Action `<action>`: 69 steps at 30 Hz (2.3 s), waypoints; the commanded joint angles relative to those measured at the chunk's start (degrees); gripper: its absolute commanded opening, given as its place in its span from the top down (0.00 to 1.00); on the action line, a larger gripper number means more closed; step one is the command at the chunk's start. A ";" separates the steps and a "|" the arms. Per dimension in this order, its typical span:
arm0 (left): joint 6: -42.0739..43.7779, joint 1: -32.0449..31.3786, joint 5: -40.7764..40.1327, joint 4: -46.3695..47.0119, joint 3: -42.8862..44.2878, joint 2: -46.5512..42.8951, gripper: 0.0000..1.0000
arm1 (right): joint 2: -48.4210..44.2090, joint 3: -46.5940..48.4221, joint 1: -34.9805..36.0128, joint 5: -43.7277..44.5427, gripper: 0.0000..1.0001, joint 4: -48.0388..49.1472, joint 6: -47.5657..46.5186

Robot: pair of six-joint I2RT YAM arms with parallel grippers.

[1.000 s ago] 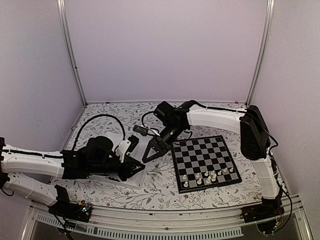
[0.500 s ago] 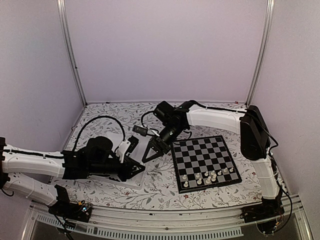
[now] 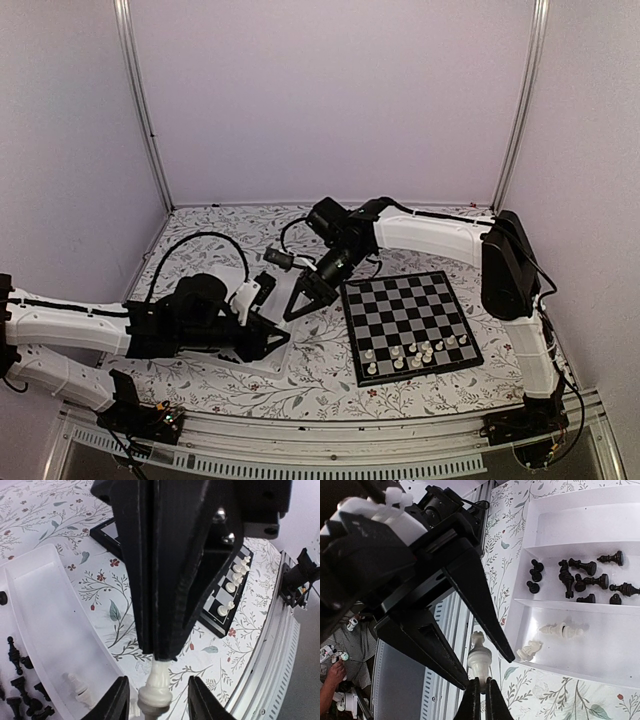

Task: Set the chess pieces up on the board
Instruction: Pick up the chess piece from the storage box, then place the chess piece on the chessboard.

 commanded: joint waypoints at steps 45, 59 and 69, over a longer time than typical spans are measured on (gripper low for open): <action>3.92 3.98 -10.81 -2.33 4.53 8.08 1.00 | -45.95 -50.13 -10.60 55.33 1.00 -1.87 -18.36; 4.74 4.38 -10.04 -4.35 8.62 11.98 1.00 | -57.55 -67.29 -14.20 59.57 1.00 -0.61 -20.51; 4.60 4.38 -9.69 -4.62 8.93 12.82 1.00 | -58.26 -66.62 -14.43 55.31 1.00 -2.71 -21.23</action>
